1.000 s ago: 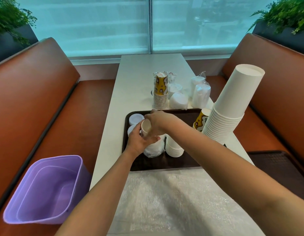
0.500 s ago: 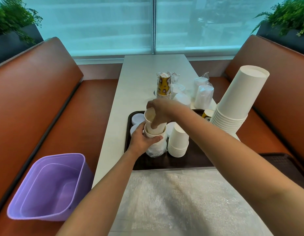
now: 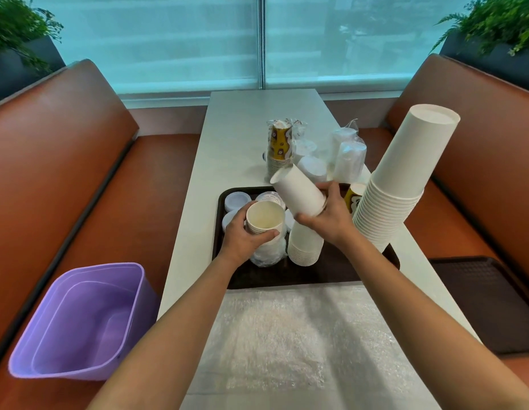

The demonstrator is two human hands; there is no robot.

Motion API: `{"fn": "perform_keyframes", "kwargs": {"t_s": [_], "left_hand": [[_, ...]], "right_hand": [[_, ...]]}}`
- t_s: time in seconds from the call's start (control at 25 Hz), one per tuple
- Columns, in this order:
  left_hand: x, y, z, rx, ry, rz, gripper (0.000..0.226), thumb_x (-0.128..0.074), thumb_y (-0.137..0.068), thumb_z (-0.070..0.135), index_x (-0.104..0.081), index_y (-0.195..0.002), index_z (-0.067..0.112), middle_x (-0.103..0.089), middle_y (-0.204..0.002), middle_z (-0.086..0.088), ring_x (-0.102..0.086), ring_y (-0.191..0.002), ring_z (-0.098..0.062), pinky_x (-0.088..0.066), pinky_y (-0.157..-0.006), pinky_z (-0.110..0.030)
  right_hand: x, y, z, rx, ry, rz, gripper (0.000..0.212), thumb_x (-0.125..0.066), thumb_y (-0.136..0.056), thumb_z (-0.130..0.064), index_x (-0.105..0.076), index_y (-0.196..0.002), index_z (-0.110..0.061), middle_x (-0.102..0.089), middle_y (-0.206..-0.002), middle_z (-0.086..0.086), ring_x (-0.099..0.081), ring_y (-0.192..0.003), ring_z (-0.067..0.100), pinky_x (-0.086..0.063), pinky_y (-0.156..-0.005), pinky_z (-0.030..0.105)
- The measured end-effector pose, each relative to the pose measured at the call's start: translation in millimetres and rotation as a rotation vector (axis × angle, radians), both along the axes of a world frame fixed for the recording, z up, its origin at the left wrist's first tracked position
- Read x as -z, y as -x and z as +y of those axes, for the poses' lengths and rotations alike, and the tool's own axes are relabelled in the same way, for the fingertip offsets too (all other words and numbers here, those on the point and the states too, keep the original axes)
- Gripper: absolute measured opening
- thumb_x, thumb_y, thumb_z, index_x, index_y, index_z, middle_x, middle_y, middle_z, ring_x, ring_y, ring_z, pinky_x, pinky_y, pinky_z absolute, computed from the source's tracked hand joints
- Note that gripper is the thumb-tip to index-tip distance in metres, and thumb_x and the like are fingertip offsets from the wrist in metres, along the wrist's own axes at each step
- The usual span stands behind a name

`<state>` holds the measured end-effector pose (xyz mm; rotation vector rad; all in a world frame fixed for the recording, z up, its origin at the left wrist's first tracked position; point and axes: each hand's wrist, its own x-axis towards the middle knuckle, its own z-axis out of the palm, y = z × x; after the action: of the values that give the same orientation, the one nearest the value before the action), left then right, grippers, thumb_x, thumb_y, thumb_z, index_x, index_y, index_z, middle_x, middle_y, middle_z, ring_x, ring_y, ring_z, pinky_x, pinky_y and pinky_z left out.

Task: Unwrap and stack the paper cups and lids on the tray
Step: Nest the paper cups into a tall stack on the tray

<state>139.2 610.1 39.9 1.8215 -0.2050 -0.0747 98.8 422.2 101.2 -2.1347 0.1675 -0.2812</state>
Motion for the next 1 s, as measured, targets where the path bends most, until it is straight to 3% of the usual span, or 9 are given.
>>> {"fn": "perform_keyframes", "kwargs": {"t_s": [0.2, 0.4, 0.6, 0.72, 0.8, 0.88, 0.92, 0.96, 1.0], "left_hand": [[3, -1, -1, -0.013, -0.008, 0.005, 0.077, -0.084, -0.067, 0.012, -0.047, -0.133, 0.015, -0.054, -0.12, 0.007, -0.05, -0.109, -0.005, -0.041, -0.091, -0.016], [10, 0, -6, -0.057, -0.058, -0.056, 0.076, -0.084, -0.067, 0.012, -0.046, -0.133, 0.013, -0.053, -0.119, 0.006, -0.049, -0.109, -0.007, -0.041, -0.093, -0.02], [10, 0, -9, -0.049, -0.082, -0.055, 0.079, -0.083, -0.068, 0.014, -0.042, -0.135, 0.014, -0.05, -0.12, 0.006, -0.046, -0.11, -0.006, -0.039, -0.093, -0.02], [10, 0, -8, -0.06, -0.052, -0.016, 0.079, -0.085, -0.067, 0.017, -0.042, -0.134, 0.016, -0.049, -0.12, 0.008, -0.045, -0.111, -0.007, -0.04, -0.094, -0.022], [10, 0, -6, -0.058, -0.03, -0.005, 0.08, -0.086, -0.064, 0.02, -0.044, -0.133, 0.016, -0.052, -0.122, 0.006, -0.047, -0.112, -0.008, -0.042, -0.096, -0.024], [9, -1, -6, -0.051, -0.034, -0.011, 0.08, -0.087, -0.063, 0.02, -0.046, -0.132, 0.016, -0.055, -0.121, 0.006, -0.05, -0.112, -0.009, -0.044, -0.095, -0.024], [10, -1, -5, -0.051, -0.025, -0.004, 0.079, -0.087, -0.062, 0.019, -0.048, -0.13, 0.015, -0.057, -0.119, 0.006, -0.054, -0.11, -0.009, -0.045, -0.094, -0.023], [8, 0, -6, -0.048, -0.01, 0.0, 0.076, -0.087, -0.062, 0.016, -0.049, -0.128, 0.015, -0.06, -0.115, 0.006, -0.057, -0.106, -0.009, -0.047, -0.091, -0.018], [7, 0, -6, -0.052, -0.015, 0.004, 0.072, -0.087, -0.063, 0.015, -0.051, -0.126, 0.015, -0.061, -0.111, 0.009, -0.058, -0.101, -0.006, -0.047, -0.086, -0.012]], "right_hand": [[41, 7, 4, 0.046, -0.116, -0.01, 0.072, -0.078, -0.075, -0.021, -0.034, -0.131, -0.015, -0.043, -0.117, -0.004, -0.047, -0.108, 0.017, -0.043, -0.083, 0.029], [58, 10, 7, 0.118, -0.21, -0.062, 0.077, -0.079, -0.069, -0.029, -0.032, -0.129, -0.017, -0.043, -0.117, -0.004, -0.048, -0.106, 0.016, -0.046, -0.083, 0.028], [87, 19, -2, 0.108, -0.218, 0.14, 0.085, -0.084, -0.069, -0.021, -0.03, -0.135, -0.018, -0.047, -0.13, 0.003, -0.047, -0.12, 0.024, -0.045, -0.099, 0.042], [77, 17, -2, 0.05, -0.222, 0.054, 0.098, -0.084, -0.066, -0.027, -0.023, -0.143, -0.02, -0.038, -0.142, 0.002, -0.039, -0.13, 0.02, -0.038, -0.107, 0.035], [57, 15, 5, 0.089, -0.094, -0.25, 0.091, -0.075, -0.067, -0.038, -0.029, -0.142, -0.013, -0.037, -0.143, 0.008, -0.036, -0.133, 0.017, -0.031, -0.11, 0.026], [27, 9, 13, 0.056, 0.158, -0.578, 0.065, -0.068, -0.073, -0.035, -0.047, -0.129, -0.009, -0.048, -0.131, 0.014, -0.044, -0.123, 0.019, -0.038, -0.105, 0.025], [11, 5, 19, -0.033, 0.272, -0.627, 0.053, -0.066, -0.076, -0.03, -0.053, -0.123, -0.009, -0.053, -0.124, 0.013, -0.048, -0.117, 0.019, -0.043, -0.099, 0.027], [-6, 0, 29, -0.158, 0.343, -0.542, 0.047, -0.065, -0.079, -0.028, -0.057, -0.121, -0.011, -0.055, -0.122, 0.011, -0.049, -0.114, 0.018, -0.046, -0.095, 0.031], [-20, -6, 40, -0.286, 0.404, -0.336, 0.048, -0.066, -0.081, -0.028, -0.056, -0.125, -0.014, -0.053, -0.126, 0.007, -0.048, -0.116, 0.018, -0.046, -0.095, 0.034]]}}
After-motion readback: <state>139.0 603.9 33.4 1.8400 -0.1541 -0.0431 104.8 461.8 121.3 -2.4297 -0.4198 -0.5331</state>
